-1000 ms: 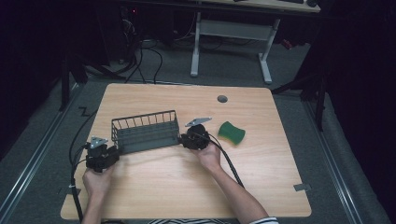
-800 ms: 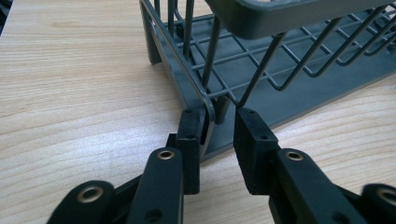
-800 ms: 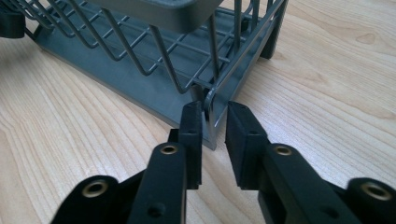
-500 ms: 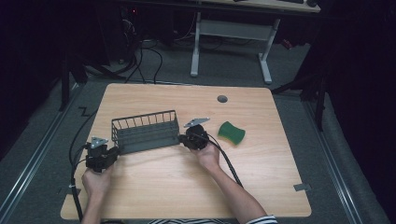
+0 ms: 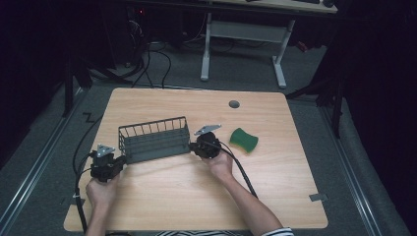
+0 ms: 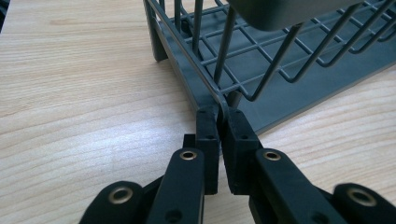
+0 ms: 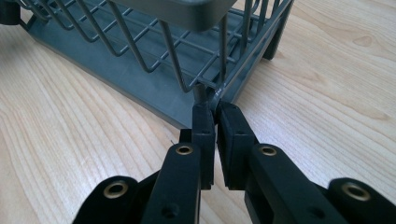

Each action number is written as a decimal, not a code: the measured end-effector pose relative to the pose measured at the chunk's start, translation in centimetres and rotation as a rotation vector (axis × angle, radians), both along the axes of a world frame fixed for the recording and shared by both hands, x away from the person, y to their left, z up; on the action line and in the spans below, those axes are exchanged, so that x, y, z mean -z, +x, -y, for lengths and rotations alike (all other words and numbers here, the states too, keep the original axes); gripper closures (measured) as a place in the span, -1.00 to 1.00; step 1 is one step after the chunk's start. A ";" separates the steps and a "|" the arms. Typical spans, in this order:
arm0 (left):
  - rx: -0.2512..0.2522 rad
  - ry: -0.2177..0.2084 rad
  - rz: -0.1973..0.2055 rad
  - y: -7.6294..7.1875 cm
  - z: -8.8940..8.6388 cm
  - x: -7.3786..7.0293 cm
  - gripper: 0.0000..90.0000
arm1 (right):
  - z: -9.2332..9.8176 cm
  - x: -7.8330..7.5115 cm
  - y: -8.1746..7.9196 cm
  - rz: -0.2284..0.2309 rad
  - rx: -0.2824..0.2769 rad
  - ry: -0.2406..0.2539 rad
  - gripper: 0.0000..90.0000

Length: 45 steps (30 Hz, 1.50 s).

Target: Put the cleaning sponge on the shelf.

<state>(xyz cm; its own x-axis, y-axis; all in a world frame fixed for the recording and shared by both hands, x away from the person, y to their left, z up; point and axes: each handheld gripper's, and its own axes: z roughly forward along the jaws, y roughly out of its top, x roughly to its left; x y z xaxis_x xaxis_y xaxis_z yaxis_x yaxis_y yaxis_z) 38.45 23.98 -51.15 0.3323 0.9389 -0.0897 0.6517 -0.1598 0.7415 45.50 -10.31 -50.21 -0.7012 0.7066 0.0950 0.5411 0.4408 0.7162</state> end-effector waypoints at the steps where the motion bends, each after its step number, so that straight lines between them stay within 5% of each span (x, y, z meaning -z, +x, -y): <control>1: 0.001 0.001 0.002 0.0 0.1 0.0 0.90 | 0.1 0.0 -0.1 0.006 -0.003 -0.004 0.91; 24: 0.096 -0.006 0.007 -1.6 2.8 -0.3 0.92 | 3.8 -0.7 -3.1 0.004 -0.011 -0.015 0.91; 45: 0.200 -0.007 0.010 -3.2 6.8 -0.2 0.91 | 8.7 -0.5 -8.2 0.001 0.015 0.008 0.91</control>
<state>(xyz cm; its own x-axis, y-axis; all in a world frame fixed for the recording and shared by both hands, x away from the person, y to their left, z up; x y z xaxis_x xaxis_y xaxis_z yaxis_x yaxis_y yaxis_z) 35.23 17.21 -50.97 0.5127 0.8537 -0.0913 0.5999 -0.2801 0.7494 37.25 -19.00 -49.76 -0.6907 0.7162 0.0999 0.5468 0.4268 0.7203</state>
